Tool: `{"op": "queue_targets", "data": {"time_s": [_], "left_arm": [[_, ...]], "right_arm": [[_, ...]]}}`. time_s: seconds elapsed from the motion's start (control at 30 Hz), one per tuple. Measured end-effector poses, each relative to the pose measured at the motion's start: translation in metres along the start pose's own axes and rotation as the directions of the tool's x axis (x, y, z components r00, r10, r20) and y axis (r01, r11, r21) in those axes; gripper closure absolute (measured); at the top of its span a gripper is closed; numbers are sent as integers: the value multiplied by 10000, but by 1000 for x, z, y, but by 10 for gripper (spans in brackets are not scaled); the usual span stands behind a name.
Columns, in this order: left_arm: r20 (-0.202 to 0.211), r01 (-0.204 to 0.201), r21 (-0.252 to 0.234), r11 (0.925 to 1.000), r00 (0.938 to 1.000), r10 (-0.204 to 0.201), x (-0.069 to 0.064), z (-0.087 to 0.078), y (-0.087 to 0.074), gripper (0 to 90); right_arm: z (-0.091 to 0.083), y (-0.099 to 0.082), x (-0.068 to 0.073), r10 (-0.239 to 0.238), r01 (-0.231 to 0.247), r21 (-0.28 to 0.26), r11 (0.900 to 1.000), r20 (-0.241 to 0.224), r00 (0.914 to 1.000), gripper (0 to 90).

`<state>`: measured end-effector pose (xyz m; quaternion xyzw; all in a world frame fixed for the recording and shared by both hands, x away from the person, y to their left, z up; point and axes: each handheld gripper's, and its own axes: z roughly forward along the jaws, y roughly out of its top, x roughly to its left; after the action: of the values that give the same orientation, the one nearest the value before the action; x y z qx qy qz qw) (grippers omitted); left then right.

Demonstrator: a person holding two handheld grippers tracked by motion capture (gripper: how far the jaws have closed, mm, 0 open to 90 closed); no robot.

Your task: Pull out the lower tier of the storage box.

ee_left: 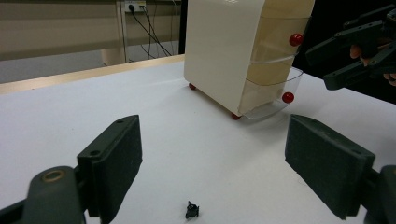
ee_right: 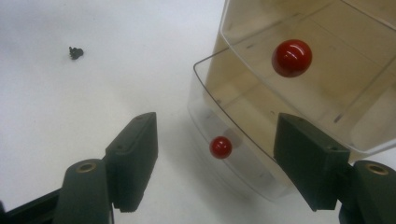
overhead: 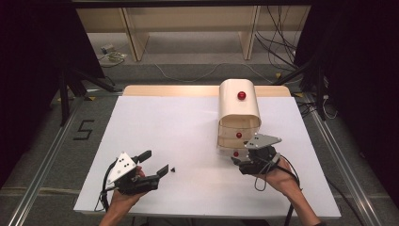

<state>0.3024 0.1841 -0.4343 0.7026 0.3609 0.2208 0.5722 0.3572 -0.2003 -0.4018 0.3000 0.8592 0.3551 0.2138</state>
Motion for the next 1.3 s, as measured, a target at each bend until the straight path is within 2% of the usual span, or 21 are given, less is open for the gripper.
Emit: {"op": "queue_targets", "data": {"time_s": [0.37,0.77,1.0,1.3], "left_arm": [[-7,-24,17,10000,10000,24,0,0,0,187],[-6,-2,13,10000,10000,2,0,0,0,187],[-25,-12,19,10000,10000,12,0,0,0,187],[-35,1,39,10000,10000,-1,0,0,0,188]], "right_arm": [[9,3,-3,-215,215,94,9997,-97,9997,361],[17,7,-5,-547,547,202,9983,15,9985,484],[27,7,-10,-659,672,493,9965,-271,9975,547],[33,9,-12,-716,739,684,9949,-350,9968,612]]}}
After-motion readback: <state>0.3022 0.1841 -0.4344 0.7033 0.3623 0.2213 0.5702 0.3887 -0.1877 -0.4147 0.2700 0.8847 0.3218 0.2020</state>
